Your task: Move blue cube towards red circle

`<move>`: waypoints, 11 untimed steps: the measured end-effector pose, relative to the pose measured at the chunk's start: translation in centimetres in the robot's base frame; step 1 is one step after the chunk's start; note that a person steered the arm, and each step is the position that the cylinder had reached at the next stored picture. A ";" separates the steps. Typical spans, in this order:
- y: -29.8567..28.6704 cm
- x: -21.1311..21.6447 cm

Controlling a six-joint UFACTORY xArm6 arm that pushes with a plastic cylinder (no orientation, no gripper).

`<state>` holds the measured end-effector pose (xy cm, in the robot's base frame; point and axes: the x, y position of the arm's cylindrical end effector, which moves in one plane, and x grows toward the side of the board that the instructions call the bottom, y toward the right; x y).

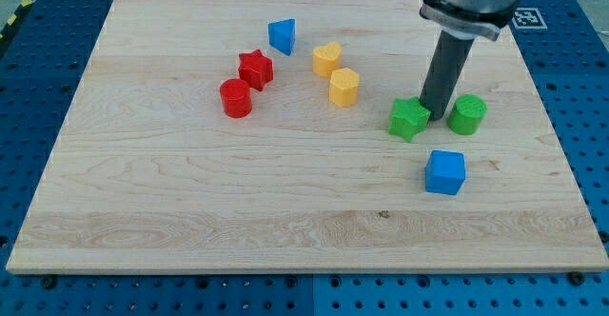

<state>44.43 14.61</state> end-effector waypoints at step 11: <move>-1.4 10.2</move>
<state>54.62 13.18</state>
